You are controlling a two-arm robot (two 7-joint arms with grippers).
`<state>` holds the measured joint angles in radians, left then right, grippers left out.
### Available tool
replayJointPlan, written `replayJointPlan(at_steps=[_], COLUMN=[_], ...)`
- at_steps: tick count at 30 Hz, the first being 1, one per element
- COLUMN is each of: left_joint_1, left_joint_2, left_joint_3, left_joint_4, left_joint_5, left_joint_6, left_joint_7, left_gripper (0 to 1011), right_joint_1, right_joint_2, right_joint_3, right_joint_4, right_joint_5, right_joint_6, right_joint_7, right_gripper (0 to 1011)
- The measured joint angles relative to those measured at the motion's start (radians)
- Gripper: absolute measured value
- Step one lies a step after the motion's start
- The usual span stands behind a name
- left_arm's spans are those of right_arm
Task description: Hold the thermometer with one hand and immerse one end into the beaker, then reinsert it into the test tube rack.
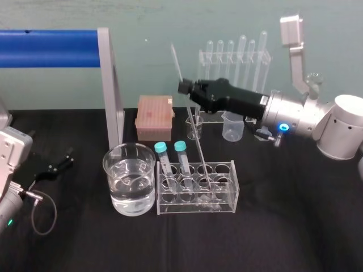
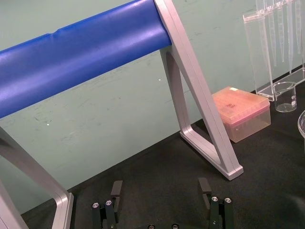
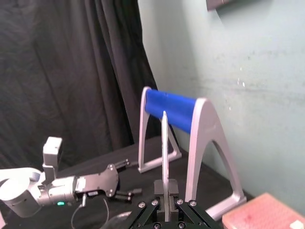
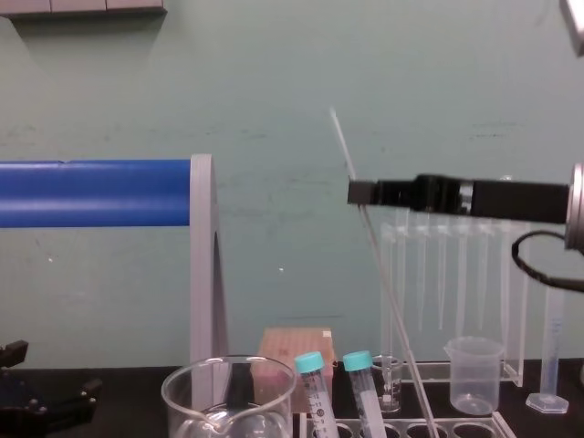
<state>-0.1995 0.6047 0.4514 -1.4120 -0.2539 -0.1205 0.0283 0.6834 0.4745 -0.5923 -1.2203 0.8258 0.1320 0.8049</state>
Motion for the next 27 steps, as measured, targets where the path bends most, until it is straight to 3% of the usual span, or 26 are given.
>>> replayJointPlan(at_steps=[5,15,21,25,27], left_joint_1=[0.0,0.0,0.0,0.0,0.0], left_joint_2=[0.0,0.0,0.0,0.0,0.0], left_joint_3=[0.0,0.0,0.0,0.0,0.0], left_joint_4=[0.0,0.0,0.0,0.0,0.0], left_joint_5=[0.0,0.0,0.0,0.0,0.0], left_joint_6=[0.0,0.0,0.0,0.0,0.0], left_joint_7=[0.0,0.0,0.0,0.0,0.0], left_gripper=[1008,1008,1008,1008,1008], right_joint_1=[0.002,-0.011,0.007,0.047,0.064], right_joint_2=[0.012,0.045,0.043,0.006,-0.011], right_joint_3=[0.011,0.042,0.053,0.045,0.039], right_joint_4=[-0.026,-0.112,-0.122,-0.083,-0.065], right_joint_5=[0.013,0.092,0.089,0.063,0.057], right_joint_6=[-0.016,-0.037,-0.146,-0.248,-0.269], right_joint_7=[0.013,0.054,0.107,0.183,0.207], right_gripper=[54,54,54,54,54])
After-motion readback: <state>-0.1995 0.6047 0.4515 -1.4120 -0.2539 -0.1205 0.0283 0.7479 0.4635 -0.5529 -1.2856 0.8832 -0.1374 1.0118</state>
